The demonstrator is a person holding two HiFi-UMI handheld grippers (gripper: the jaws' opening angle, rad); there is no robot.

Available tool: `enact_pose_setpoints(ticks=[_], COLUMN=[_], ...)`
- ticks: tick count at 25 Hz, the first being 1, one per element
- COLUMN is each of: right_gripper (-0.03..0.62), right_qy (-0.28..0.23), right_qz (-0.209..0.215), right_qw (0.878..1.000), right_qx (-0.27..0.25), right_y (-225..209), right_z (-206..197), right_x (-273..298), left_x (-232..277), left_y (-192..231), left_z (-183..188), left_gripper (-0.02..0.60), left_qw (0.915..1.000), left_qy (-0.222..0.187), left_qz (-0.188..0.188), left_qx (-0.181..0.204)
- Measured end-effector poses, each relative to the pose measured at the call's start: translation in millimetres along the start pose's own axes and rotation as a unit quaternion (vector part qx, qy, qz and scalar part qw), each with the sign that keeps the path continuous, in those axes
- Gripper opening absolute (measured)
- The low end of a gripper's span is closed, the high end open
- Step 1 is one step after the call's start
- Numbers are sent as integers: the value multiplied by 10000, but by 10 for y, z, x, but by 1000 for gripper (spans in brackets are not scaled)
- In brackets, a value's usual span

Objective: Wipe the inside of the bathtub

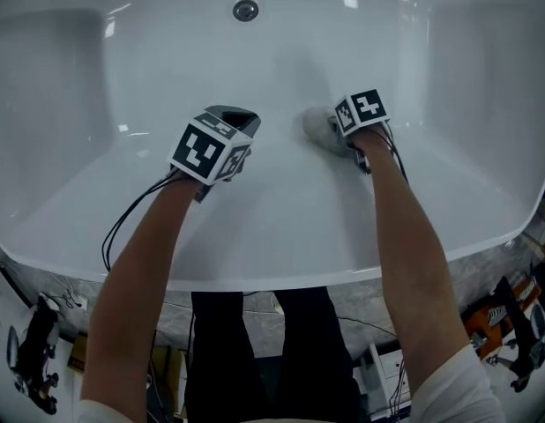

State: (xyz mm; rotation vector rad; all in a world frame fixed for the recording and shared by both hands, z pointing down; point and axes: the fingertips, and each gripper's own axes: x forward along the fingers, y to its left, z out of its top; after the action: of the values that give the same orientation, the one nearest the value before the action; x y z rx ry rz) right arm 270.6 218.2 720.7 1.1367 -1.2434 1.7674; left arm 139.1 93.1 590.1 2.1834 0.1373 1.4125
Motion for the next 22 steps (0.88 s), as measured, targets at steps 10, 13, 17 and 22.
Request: enact_pose_setpoints(ticks=[10, 13, 17, 22], right_gripper=[95, 94, 94, 94], right_qy=[-156, -165, -149, -29], right_qz=[-150, -194, -282, -545], right_qw=[9996, 9994, 9992, 9985], right_qx=[199, 217, 223, 107], right_y=[-857, -1104, -1398, -1775], right_z=[-314, -431, -523, -677], right_x=[-369, -455, -538, -680], left_x=[556, 777, 1033, 1219], left_y=[-603, -830, -1042, -1277], left_z=[383, 500, 637, 758], left_gripper=[12, 12, 12, 12], left_qw=[9996, 9994, 9987, 9978], left_qy=[46, 55, 77, 55], left_qz=[-169, -249, -374, -512], left_qx=[214, 250, 325, 409])
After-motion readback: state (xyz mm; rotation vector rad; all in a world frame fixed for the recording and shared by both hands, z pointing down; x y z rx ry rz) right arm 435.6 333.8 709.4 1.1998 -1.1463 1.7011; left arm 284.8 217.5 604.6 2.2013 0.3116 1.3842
